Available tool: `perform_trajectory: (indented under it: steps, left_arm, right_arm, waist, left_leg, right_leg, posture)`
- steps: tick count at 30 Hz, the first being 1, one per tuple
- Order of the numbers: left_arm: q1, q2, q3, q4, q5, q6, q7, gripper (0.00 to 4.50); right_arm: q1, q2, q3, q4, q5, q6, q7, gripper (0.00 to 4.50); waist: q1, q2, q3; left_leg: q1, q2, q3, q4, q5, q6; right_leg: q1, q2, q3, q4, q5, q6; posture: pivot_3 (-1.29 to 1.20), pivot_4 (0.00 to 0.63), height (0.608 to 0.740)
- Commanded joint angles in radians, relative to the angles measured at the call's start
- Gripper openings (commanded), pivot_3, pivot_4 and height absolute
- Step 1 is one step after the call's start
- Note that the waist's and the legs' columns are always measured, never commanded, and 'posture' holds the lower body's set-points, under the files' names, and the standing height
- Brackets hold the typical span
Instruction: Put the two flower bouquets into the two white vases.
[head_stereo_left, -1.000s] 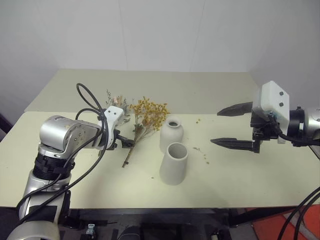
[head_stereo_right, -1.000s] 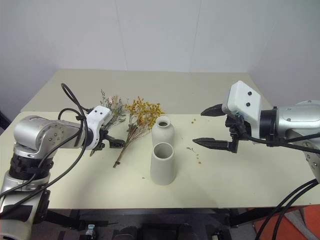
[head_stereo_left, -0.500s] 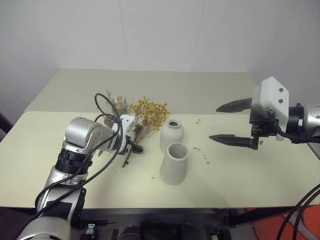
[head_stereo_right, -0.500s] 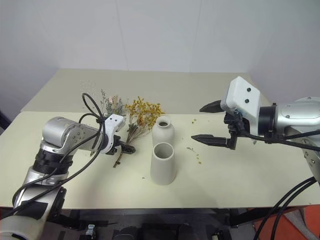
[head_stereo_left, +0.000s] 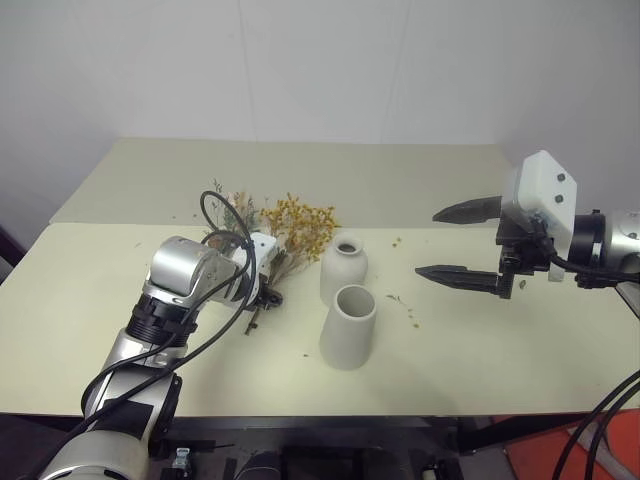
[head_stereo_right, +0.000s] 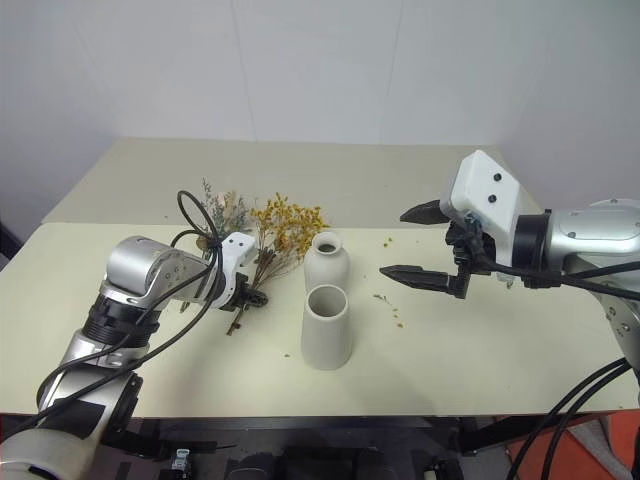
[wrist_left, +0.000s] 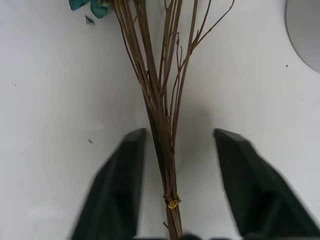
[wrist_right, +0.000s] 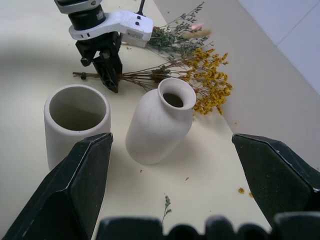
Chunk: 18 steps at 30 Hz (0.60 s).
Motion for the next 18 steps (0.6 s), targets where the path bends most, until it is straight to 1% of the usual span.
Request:
perform_trajectory:
  steps: [1,4,9,13,15,18]
  left_arm:
    - [0.011,0.003,-0.006,-0.002,0.019,-0.015,-0.019,1.03]
    - [0.026,0.006,-0.001,-0.008,0.025,-0.011,-0.021,0.06]
    - [0.042,0.022,-0.01,-0.051,0.031,-0.03,-0.038,0.02]
    - [0.077,0.023,0.012,-0.122,0.082,-0.134,-0.004,0.02]
    - [0.081,0.003,0.084,-0.121,0.09,-0.163,0.017,0.02]
    - [0.098,-0.039,0.234,-0.128,0.087,-0.225,0.054,0.02]
  right_arm:
    - [-0.006,0.0,-0.044,-0.017,0.012,0.005,-0.011,4.5]
    - [-0.001,0.0,-0.047,-0.019,0.012,0.006,-0.009,4.5]
    - [0.004,0.001,-0.048,-0.018,0.01,-0.002,-0.003,4.5]
    - [0.001,0.001,-0.045,-0.013,0.008,-0.007,0.003,4.5]
    - [-0.001,0.002,-0.044,-0.01,0.007,-0.007,0.004,4.5]
    - [0.001,0.005,-0.042,-0.011,0.002,-0.009,-0.001,4.5]
  waist:
    - [0.0,0.0,0.0]
    - [0.0,0.0,0.0]
    - [-0.001,0.0,0.0]
    - [-0.001,0.0,0.0]
    - [0.0,0.0,0.0]
    - [0.001,0.0,0.0]
  left_leg:
    - [0.0,0.0,0.0,0.0,0.0,0.0]
    - [0.0,0.0,0.0,0.0,0.0,0.0]
    - [0.001,0.0,0.0,0.0,0.0,0.0]
    - [0.001,0.0,0.0,0.0,0.0,0.0]
    - [0.0,0.0,0.0,0.0,0.0,0.0]
    - [0.0,0.0,0.0,0.001,0.0,0.0]
  right_leg:
    - [0.0,0.0,0.0,0.0,0.0,0.0]
    - [0.0,0.0,0.0,0.0,0.0,0.0]
    - [0.0,0.0,0.0,0.0,0.0,0.0]
    - [0.0,0.0,0.0,0.0,0.0,0.0]
    - [0.0,0.0,0.0,0.0,0.0,0.0]
    - [0.0,0.0,0.0,0.0,0.0,-0.001]
  posture:
    - [0.0,0.15,0.74]
    - [0.0,0.15,0.74]
    - [0.0,0.15,0.74]
    - [0.0,0.15,0.74]
    - [0.0,0.15,0.74]
    - [0.0,0.15,0.74]
